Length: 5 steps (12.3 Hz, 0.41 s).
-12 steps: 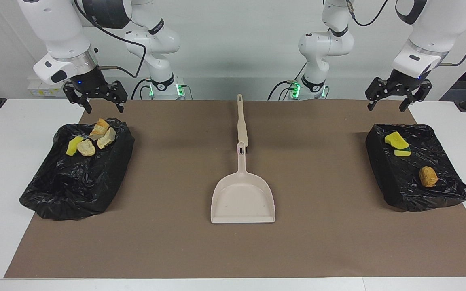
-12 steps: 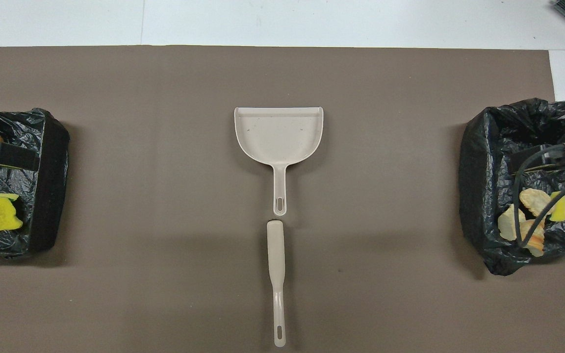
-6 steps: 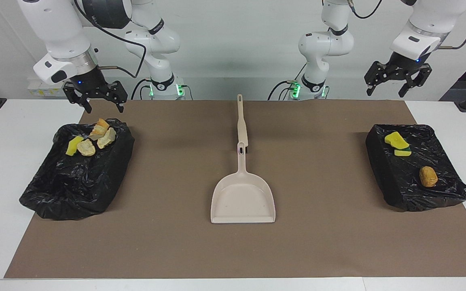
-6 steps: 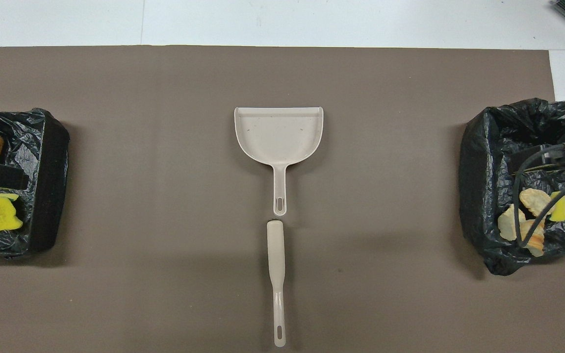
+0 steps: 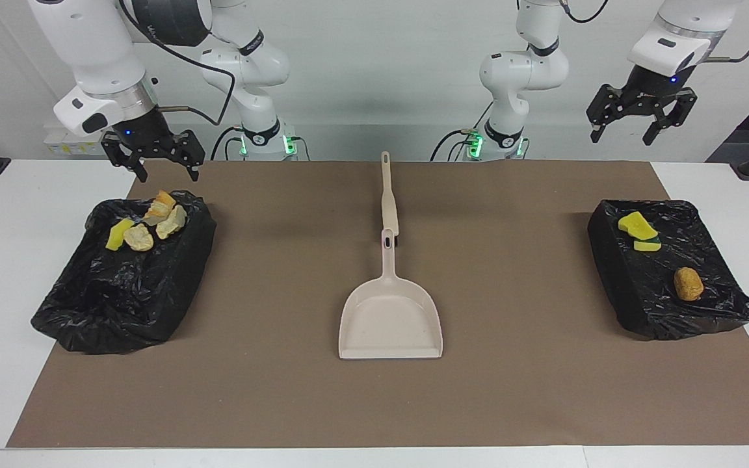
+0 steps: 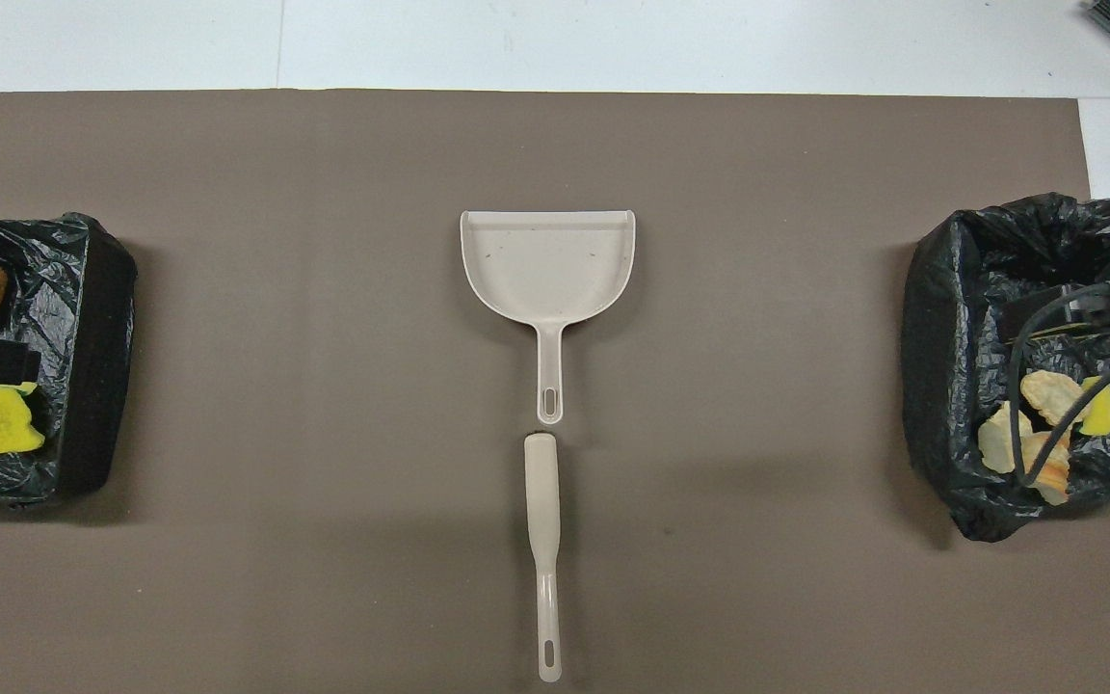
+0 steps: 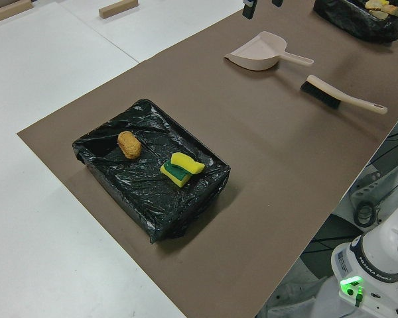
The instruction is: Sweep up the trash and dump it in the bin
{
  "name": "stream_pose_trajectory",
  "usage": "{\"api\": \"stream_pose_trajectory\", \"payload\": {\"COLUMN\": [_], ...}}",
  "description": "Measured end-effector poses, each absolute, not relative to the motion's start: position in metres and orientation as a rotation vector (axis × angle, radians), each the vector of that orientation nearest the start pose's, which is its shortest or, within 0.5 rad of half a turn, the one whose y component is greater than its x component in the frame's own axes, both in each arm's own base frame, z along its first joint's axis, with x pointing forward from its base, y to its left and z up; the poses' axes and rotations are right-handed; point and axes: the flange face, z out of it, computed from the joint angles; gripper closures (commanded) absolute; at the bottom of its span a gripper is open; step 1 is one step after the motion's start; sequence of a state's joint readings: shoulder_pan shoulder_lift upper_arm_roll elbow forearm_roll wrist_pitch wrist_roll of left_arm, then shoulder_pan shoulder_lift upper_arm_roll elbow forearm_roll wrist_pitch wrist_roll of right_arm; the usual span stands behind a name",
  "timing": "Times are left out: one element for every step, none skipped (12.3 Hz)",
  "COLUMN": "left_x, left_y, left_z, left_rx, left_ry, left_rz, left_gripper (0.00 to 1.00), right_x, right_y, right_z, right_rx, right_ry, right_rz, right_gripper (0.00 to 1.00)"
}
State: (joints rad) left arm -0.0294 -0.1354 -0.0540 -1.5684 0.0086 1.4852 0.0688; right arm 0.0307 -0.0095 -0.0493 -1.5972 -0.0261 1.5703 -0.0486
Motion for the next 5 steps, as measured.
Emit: {"api": "stream_pose_trajectory", "payload": {"left_x": [0.4995,0.4995,0.4995,0.4995,0.4995], "left_y": [-0.0433,-0.0433,-0.0431,-0.0428,-0.0428], "left_z": [0.6891,0.6891,0.6891,0.6891,0.6891], "left_rx": [-3.120,-3.121,-3.121,-3.121,-3.121], "left_ry": [0.223,0.217,0.214,0.212,0.212], "left_rz": [-0.077,-0.077,-0.077,-0.077,-0.077], "left_gripper": [0.00,0.00,0.00,0.00,0.00], "right_x": [0.5508,0.5508,0.5508,0.5508,0.5508], "right_y": [-0.0132,-0.0131,-0.0132,-0.0132,-0.0132], "right_z": [0.6173,0.6173,0.6173,0.6173,0.6173], "right_rx": [-3.166,-3.166,-3.166,-3.166,-3.166], "right_ry": [-0.048,-0.048,-0.048,-0.048,-0.048], "right_rz": [0.029,0.029,0.029,0.029,0.029], "right_gripper": [0.00,0.00,0.00,0.00,0.00]}}
